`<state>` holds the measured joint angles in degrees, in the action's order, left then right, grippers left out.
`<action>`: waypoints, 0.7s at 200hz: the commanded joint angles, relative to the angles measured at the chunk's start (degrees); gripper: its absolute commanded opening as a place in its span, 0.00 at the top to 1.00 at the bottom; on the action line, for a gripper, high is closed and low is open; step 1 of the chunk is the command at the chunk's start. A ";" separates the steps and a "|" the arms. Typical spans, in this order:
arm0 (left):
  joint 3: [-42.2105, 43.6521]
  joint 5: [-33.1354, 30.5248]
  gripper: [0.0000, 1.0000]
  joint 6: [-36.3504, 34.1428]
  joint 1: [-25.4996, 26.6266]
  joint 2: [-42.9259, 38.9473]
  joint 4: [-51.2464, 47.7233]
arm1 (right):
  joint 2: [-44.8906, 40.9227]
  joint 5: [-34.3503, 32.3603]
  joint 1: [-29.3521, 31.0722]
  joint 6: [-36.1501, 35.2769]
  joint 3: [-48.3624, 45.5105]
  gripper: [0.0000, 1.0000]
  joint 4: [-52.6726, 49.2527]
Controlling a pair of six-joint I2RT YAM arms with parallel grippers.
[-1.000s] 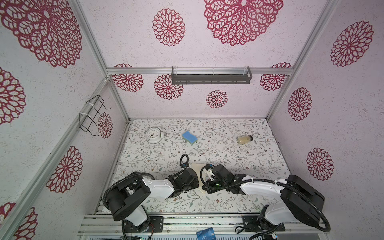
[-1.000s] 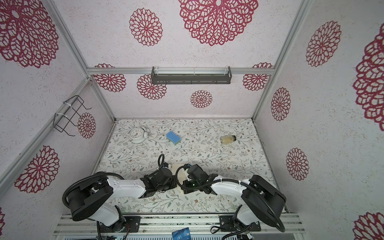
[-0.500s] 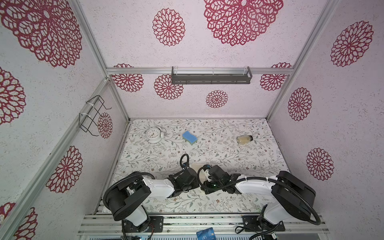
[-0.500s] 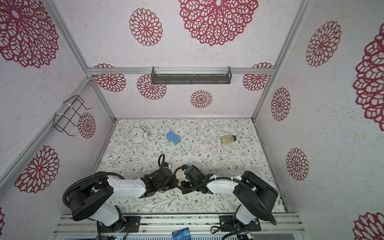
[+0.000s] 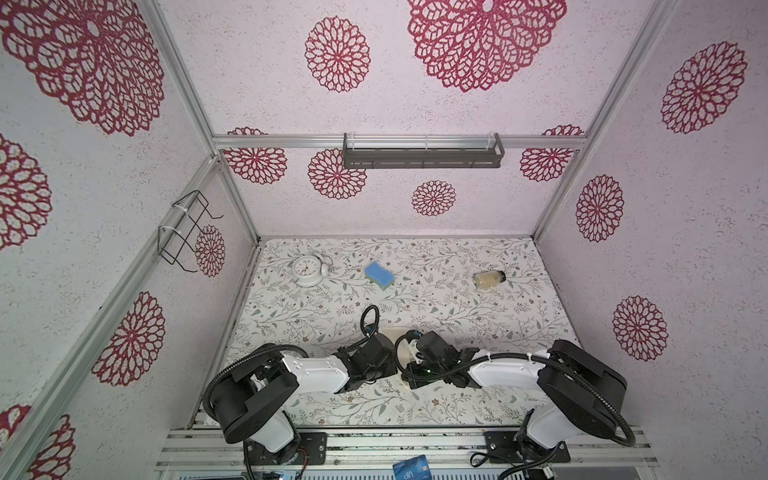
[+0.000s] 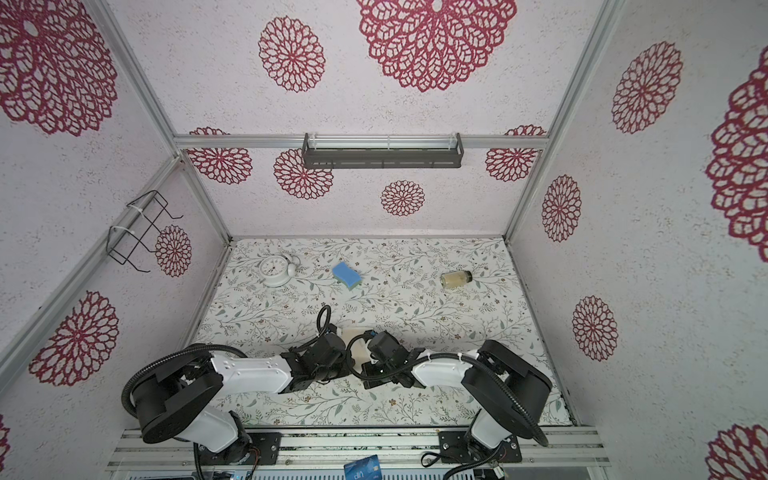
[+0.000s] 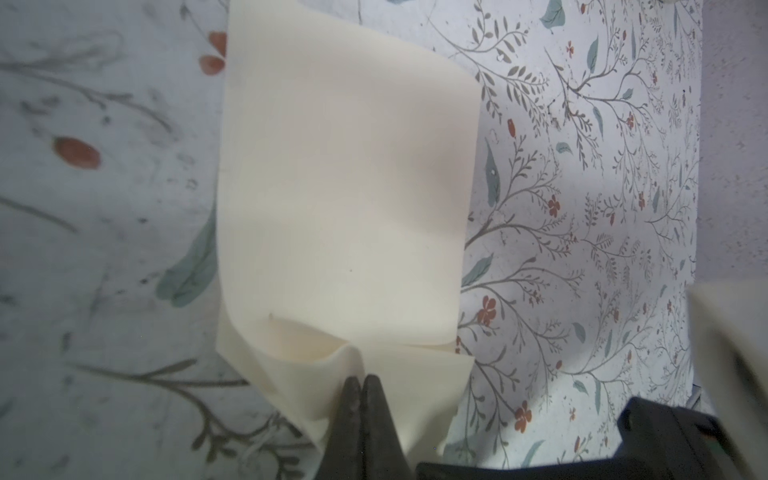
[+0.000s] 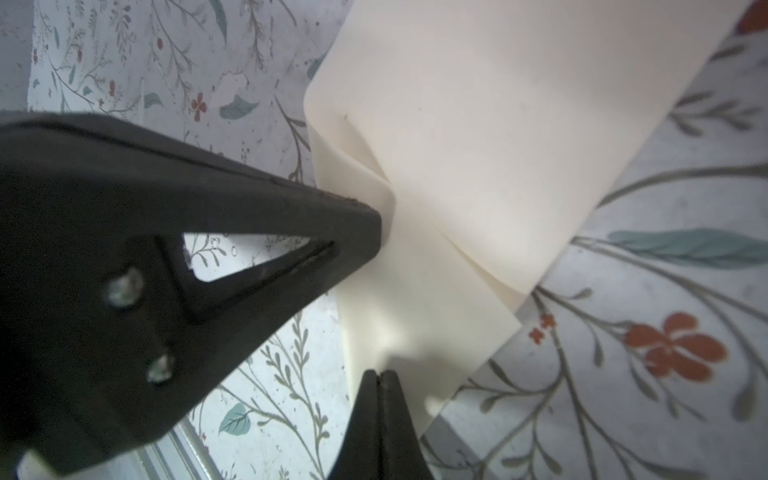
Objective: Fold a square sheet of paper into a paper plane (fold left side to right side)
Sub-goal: 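Press the folded strip flat between both grippers at the center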
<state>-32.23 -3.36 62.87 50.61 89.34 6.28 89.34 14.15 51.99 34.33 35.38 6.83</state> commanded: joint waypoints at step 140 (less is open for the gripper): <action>8.21 -0.51 1.00 1.03 -2.62 -6.23 -5.08 | 5.78 -2.24 -4.98 -4.49 1.61 1.00 -9.03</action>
<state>-26.09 -2.50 62.72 48.23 83.77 7.73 92.09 17.17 48.56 31.42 37.98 5.91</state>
